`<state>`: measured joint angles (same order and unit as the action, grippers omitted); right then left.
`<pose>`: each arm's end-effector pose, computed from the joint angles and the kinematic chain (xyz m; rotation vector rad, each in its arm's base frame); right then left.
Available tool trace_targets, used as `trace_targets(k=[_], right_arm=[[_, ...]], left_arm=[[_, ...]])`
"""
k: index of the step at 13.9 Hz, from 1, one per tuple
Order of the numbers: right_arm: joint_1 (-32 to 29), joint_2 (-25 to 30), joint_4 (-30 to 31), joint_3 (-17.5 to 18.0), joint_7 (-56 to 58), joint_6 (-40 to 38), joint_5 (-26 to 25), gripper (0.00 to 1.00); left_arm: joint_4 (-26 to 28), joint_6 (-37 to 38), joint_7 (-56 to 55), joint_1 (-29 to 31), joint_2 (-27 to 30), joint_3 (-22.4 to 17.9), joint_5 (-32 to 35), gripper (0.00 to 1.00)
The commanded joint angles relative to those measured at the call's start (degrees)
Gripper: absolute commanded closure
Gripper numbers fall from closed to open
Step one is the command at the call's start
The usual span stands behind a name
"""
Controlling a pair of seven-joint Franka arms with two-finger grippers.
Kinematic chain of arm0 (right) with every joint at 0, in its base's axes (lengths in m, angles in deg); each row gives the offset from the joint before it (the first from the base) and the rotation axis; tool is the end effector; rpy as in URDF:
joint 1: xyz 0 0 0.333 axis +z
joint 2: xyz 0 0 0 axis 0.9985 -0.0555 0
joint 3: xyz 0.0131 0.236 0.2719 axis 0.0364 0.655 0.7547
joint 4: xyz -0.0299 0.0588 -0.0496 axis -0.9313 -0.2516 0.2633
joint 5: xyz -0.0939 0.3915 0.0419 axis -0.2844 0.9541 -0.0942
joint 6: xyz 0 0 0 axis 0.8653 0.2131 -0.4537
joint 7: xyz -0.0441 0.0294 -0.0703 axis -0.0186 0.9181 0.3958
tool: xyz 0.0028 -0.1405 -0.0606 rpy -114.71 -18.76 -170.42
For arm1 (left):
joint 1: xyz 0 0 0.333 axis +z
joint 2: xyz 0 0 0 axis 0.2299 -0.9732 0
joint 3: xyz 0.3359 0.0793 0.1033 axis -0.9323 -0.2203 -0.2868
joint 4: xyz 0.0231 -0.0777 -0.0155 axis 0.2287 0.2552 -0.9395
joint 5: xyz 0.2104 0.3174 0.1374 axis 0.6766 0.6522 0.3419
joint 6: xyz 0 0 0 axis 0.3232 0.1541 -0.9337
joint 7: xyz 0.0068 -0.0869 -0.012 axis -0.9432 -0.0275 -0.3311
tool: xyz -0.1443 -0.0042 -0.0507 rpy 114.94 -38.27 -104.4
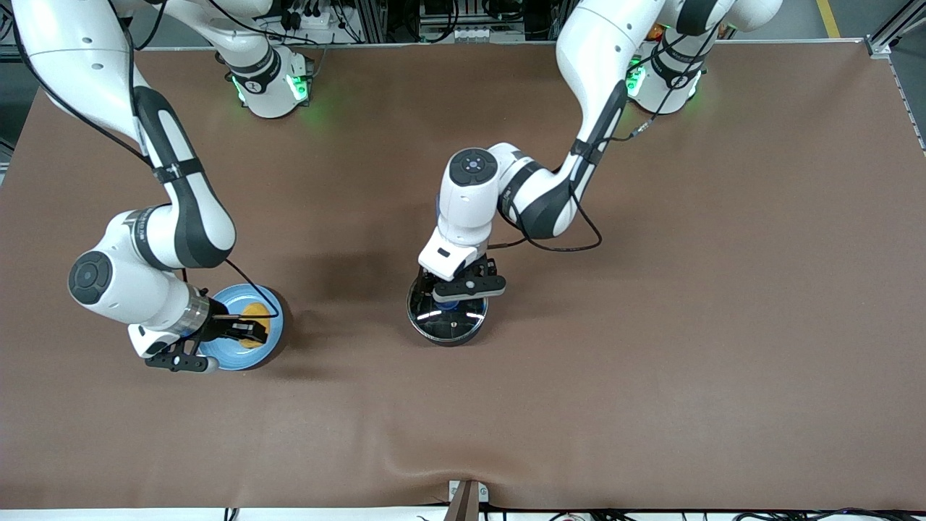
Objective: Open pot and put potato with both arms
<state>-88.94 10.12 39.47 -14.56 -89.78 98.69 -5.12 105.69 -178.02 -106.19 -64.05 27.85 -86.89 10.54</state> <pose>0.7143 0.0822 0.2825 -2.9560 0.1952 -0.0665 0.5874 -0.5760 0.2699 2.9621 0.2411 0.4313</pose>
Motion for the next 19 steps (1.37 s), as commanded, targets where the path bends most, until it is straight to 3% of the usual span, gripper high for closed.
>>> trace_targets(k=[1, 19], right_arm=[[-0.2, 1.6, 0.7, 1.6, -2.8, -0.8, 1.2, 1.00], [4.2, 2.8, 0.8, 2.2, -11.0, -0.9, 1.2, 1.00]], left_arm=[[-2.9, 1.1, 1.6, -1.4, -2.5, -2.3, -0.7, 0.00], [-5.2, -3.5, 3.5, -3.3, -5.3, -3.0, -1.9, 0.00]])
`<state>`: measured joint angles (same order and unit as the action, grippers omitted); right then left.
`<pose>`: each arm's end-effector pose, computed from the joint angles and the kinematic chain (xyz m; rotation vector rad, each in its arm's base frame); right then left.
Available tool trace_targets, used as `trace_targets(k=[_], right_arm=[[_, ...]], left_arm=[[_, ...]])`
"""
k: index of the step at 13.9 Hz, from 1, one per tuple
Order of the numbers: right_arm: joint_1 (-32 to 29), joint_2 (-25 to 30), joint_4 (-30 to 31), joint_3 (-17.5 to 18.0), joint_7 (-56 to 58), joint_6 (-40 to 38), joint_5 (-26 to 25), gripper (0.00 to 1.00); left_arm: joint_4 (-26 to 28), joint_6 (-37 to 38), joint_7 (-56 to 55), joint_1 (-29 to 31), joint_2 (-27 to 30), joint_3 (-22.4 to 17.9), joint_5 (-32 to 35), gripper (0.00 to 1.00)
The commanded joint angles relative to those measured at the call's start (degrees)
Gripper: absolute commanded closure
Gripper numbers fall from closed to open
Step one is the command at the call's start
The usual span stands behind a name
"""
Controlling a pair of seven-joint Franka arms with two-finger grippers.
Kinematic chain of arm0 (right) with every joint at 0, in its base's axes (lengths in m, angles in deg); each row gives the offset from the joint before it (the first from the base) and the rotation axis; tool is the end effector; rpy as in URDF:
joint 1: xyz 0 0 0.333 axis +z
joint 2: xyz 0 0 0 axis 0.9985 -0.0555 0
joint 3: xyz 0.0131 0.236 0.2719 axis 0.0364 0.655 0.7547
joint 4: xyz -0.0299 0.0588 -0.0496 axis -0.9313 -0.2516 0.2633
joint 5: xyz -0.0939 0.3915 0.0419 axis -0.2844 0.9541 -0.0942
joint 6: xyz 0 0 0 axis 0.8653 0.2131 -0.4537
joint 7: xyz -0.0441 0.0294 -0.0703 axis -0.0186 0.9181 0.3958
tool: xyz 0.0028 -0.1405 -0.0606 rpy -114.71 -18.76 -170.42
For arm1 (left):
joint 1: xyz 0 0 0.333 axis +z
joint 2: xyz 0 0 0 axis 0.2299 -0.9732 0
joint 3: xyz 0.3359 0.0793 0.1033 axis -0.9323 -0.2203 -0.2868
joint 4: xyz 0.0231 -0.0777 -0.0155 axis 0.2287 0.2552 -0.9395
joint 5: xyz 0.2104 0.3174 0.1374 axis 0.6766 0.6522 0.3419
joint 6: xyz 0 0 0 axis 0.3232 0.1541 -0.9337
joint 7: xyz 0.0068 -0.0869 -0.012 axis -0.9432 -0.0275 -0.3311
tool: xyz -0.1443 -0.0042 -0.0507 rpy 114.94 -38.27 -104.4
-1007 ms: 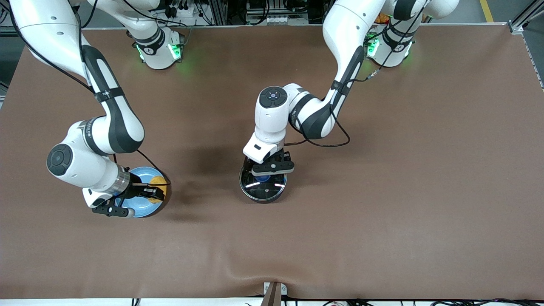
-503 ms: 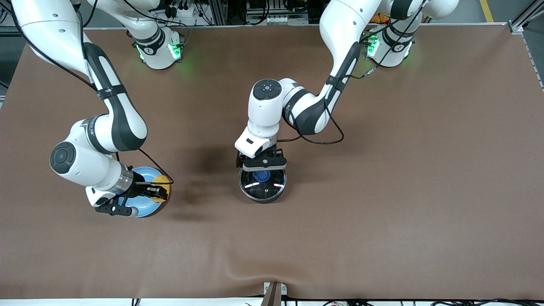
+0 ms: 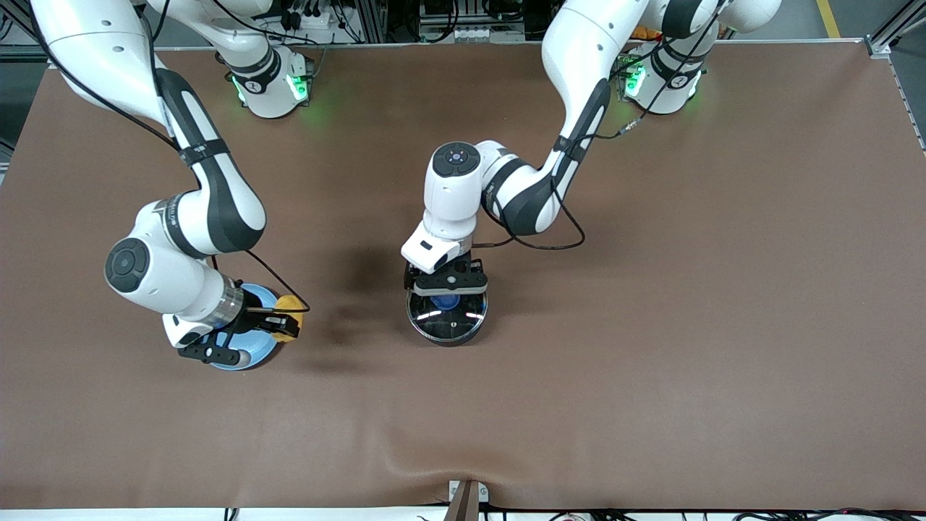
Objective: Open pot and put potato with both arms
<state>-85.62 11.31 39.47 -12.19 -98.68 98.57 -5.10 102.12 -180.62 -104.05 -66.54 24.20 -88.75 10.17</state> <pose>0.7040 0.1495 0.2996 -2.9216 0.2816 -0.0558 0.5846 -0.6028 0.2572 2.9390 0.1357 0.5010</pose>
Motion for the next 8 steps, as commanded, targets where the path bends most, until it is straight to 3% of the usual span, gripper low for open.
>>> trace_targets(k=[1, 3, 4, 6, 8], right_arm=[[1.3, 1.6, 0.8, -0.1, -2.8, -0.8, 1.2, 1.00], [2.3, 1.6, 0.7, -0.1, -5.0, -0.8, 1.2, 1.00], [3.0, 1.7, 0.5, -0.1, -6.3, -0.7, 1.2, 1.00], [4.1, 1.7, 0.1, 0.0, -8.3, -0.7, 1.2, 1.00], [4.5, 1.6, 0.0, 0.0, -9.2, -0.5, 1.5, 1.00]], left_arm=[[-1.4, -1.0, 1.5, -0.7, -1.7, -1.1, -1.4, 0.00], [-0.9, -1.0, 3.9, -0.7, -1.8, -1.3, -1.4, 0.00], [-0.5, -1.0, 4.8, -0.7, -1.8, -1.5, -1.5, 0.12], [-0.5, -1.0, 5.0, -0.7, -1.6, -1.5, -1.5, 0.68], [-0.5, -1.0, 5.0, -0.7, -1.6, -1.5, -1.5, 0.96]])
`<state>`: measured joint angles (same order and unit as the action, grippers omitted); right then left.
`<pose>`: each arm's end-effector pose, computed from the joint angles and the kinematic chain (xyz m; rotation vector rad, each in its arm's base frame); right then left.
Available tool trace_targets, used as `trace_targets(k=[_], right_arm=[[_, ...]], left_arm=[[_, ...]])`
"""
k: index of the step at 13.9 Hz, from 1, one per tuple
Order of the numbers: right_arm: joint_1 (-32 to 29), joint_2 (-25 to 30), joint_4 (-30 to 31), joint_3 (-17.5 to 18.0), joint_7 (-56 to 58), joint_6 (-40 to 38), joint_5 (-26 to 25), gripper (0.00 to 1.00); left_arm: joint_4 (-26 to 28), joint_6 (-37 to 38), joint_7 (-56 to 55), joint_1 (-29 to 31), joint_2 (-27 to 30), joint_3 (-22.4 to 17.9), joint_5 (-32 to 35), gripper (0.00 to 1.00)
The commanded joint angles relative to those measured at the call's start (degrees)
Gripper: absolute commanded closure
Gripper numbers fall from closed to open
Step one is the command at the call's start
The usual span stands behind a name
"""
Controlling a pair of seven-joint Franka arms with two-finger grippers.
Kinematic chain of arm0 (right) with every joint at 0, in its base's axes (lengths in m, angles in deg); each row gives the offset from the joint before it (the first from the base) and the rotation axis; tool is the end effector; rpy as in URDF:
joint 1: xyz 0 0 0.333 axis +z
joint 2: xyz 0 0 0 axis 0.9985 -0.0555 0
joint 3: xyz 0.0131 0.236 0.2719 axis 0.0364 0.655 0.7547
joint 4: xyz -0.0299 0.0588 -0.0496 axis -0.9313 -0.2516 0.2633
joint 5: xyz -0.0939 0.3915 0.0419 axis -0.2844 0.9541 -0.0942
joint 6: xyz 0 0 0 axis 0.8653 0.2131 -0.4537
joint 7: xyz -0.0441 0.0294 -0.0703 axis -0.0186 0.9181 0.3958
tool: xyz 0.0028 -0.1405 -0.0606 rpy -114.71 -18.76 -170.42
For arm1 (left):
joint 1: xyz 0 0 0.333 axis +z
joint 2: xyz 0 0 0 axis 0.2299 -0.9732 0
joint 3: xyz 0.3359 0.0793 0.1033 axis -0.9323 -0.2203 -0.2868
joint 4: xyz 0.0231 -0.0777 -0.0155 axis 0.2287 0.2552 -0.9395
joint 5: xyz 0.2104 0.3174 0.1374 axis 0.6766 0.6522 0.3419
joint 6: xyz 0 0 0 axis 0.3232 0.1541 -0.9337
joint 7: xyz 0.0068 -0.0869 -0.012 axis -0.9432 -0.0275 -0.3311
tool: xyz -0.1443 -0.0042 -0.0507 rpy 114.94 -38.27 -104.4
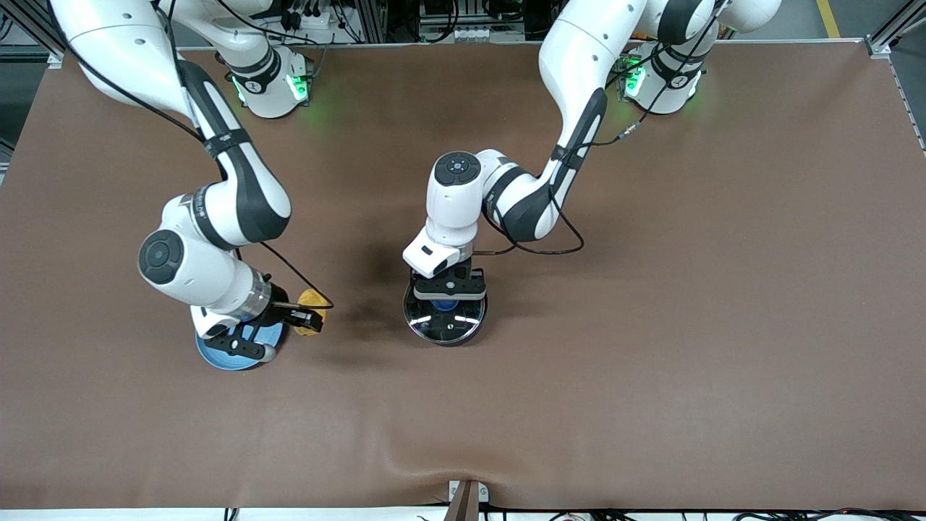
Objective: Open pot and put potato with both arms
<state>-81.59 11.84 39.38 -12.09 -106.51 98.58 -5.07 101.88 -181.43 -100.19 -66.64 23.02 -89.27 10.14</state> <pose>0.6922 0.1998 0.3070 -2.9047 0.3745 -0.0390 0.5879 -0.6011 0.2448 2.9574 0.0367 0.5193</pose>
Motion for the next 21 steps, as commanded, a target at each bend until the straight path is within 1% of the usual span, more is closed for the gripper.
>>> trace_targets(k=[1, 2, 3, 4, 5, 7, 8, 11, 13, 14, 16, 17, 19, 20, 21], right_arm=[[0.8, 1.0, 0.1, -0.1, -1.8, -0.4, 1.5, 1.00], [1.3, 1.0, 0.1, -0.1, -2.3, -0.1, 1.6, 1.00], [1.7, 1.0, 0.1, -0.1, -2.3, -0.1, 2.9, 1.00], [2.1, 1.0, 0.1, -0.1, -2.3, 0.0, 5.0, 1.00], [2.4, 1.0, 0.0, -0.2, -2.2, 0.2, 6.9, 1.00], [3.2, 1.0, 0.1, -0.1, -2.3, 1.4, 8.1, 1.00], [3.9, 0.9, 0.1, -0.2, -2.3, 1.9, 8.9, 1.00], [5.7, 0.6, 0.2, -0.4, -2.3, 4.3, 14.9, 1.00], [8.4, 0.5, 0.2, -0.4, -2.2, 6.3, 15.2, 1.00], [9.7, 0.3, 0.1, -0.4, -2.1, 7.8, 15.1, 1.00], [13.3, -0.5, -0.5, -0.6, -1.5, 11.3, 14.0, 1.00], [15.2, -1.6, -1.3, -0.7, -1.4, 12.8, 12.7, 1.00], [18.9, -4.7, -3.9, -1.0, -1.9, 16.7, 9.0, 1.00], [20.2, -6.2, -4.7, -1.2, -1.8, 18.8, 8.0, 1.00], [21.1, -7.5, -5.6, -1.4, -1.8, 19.9, 6.2, 1.00]], left_arm=[[-0.3, -0.1, 1.1, -0.6, -0.3, -1.0, -1.6, 0.97], [-0.3, 0.1, 1.2, -0.5, -0.1, -1.0, -1.9, 1.00], [-0.4, 0.6, 2.0, -0.4, 0.1, -1.6, -3.7, 1.00], [-0.4, 2.1, 4.2, -0.4, 0.7, -2.7, -7.0, 1.00], [-0.6, 5.5, 7.6, -0.4, 1.5, -3.8, -10.2, 1.00], [-0.7, 11.9, 12.9, -0.3, 4.0, -6.3, -14.0, 1.00], [-0.6, 15.0, 15.2, 0.0, 5.6, -6.8, -14.6, 1.00], [-0.6, 23.0, 21.5, 2.0, 9.9, -8.5, -14.8, 1.00], [0.4, 26.0, 27.4, 3.9, 12.8, -9.6, -15.5, 1.00], [2.7, 27.1, 30.5, 5.0, 14.0, -9.7, -15.6, 0.97], [7.3, 26.8, 37.9, 8.2, 17.7, -9.6, -15.6, 0.96], [9.6, 26.6, 41.1, 9.6, 19.1, -9.6, -15.6, 0.96], [17.1, 23.7, 45.6, 12.8, 23.4, -9.0, -15.6, 0.96], [20.9, 21.9, 47.2, 14.0, 25.2, -8.6, -15.5, 0.96], [23.9, 20.0, 49.8, 15.2, 26.3, -8.4, -15.3, 0.96]])
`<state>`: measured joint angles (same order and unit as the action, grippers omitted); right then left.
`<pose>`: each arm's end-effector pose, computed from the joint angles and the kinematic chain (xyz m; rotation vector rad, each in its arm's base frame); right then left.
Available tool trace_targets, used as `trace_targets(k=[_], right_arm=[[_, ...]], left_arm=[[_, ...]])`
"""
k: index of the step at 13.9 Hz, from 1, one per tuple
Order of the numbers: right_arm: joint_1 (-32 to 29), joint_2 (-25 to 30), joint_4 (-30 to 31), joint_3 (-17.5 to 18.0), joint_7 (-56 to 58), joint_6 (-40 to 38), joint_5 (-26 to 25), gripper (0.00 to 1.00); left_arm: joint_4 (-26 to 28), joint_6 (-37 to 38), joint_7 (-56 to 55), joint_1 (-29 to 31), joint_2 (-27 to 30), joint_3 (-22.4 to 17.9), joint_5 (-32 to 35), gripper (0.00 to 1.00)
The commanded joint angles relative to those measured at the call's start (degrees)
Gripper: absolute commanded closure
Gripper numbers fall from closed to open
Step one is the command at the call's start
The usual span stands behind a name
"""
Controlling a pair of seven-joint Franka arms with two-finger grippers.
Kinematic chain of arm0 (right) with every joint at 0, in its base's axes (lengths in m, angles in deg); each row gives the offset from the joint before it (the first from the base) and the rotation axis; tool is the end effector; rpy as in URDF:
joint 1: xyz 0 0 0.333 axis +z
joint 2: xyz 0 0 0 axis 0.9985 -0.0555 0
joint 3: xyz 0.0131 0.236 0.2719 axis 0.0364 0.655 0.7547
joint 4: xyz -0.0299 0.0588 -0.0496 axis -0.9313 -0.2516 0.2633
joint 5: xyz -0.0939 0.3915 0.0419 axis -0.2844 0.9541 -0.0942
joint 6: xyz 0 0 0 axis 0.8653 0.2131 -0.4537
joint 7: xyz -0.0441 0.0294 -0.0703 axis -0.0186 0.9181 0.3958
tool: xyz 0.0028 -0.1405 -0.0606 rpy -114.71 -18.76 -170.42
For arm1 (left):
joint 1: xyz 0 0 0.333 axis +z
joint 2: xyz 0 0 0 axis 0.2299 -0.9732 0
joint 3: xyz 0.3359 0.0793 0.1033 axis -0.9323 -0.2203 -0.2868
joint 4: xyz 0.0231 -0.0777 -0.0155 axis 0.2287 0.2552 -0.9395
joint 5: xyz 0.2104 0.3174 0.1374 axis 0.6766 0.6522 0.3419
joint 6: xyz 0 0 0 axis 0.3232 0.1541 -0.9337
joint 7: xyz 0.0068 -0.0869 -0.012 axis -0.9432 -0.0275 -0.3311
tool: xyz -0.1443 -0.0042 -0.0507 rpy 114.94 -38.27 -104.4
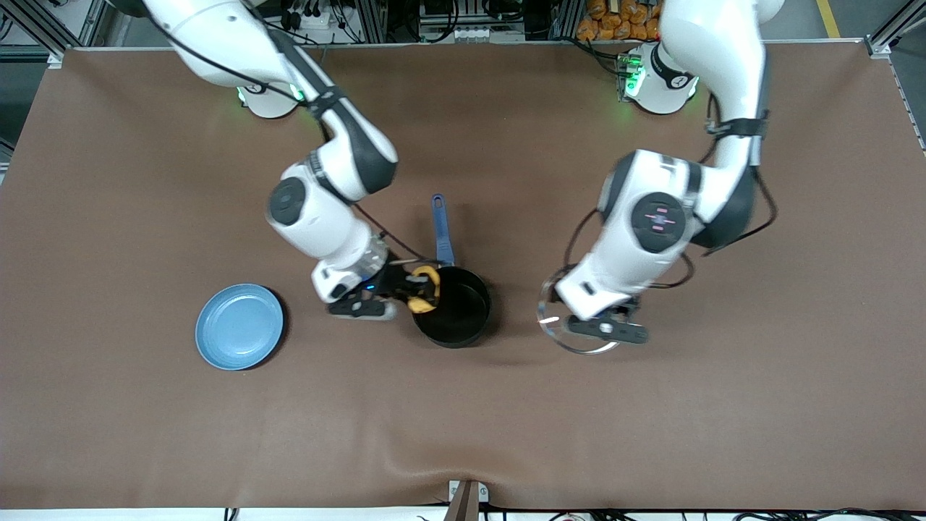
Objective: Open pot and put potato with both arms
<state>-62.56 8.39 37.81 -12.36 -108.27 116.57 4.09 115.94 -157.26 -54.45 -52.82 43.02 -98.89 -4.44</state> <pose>0.6353 0.4291 0.3132 -2.6891 0.1607 -0.2349 0.6708 -0.2977 0.3616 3.0968 -0.3118 0.0609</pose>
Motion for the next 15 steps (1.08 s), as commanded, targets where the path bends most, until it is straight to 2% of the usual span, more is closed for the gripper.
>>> trace_targets(k=[1, 3, 5, 8, 11, 14, 15], right_arm=[[2.8, -5.6, -5.1, -1.4, 0.0, 2.1, -6.2, 1.00], [3.8, -8.5, -6.6, -1.5, -0.1, 2.2, -12.2, 1.00], [4.9, -10.4, -7.8, -2.2, -0.2, 2.3, -14.9, 1.00], [9.0, -13.7, -9.8, -6.3, -0.2, 3.5, -15.0, 1.00], [9.6, -17.4, -9.9, -6.6, -0.1, 8.5, -15.1, 1.00], [9.7, -18.1, -10.3, -6.6, -0.2, 8.8, -15.1, 1.00], [9.7, -18.2, -10.4, -6.6, -0.1, 8.7, -14.9, 0.97]], left_arm=[[13.0, -6.4, 6.7, 2.2, 7.0, 1.3, -0.9, 0.94], [19.5, -13.4, 9.8, 3.6, 8.3, 1.5, -0.9, 0.93], [22.8, -17.7, 13.3, 4.6, 8.0, 1.5, -1.0, 0.93], [26.8, -22.3, 15.6, 5.2, 7.4, 1.5, -1.1, 0.93], [30.4, -28.0, 20.6, 6.2, 5.4, 1.5, -4.0, 0.93], [30.6, -31.8, 27.8, 7.9, 1.8, 1.6, -8.9, 0.92], [30.6, -32.6, 30.4, 8.0, 0.9, 1.5, -11.5, 0.92]])
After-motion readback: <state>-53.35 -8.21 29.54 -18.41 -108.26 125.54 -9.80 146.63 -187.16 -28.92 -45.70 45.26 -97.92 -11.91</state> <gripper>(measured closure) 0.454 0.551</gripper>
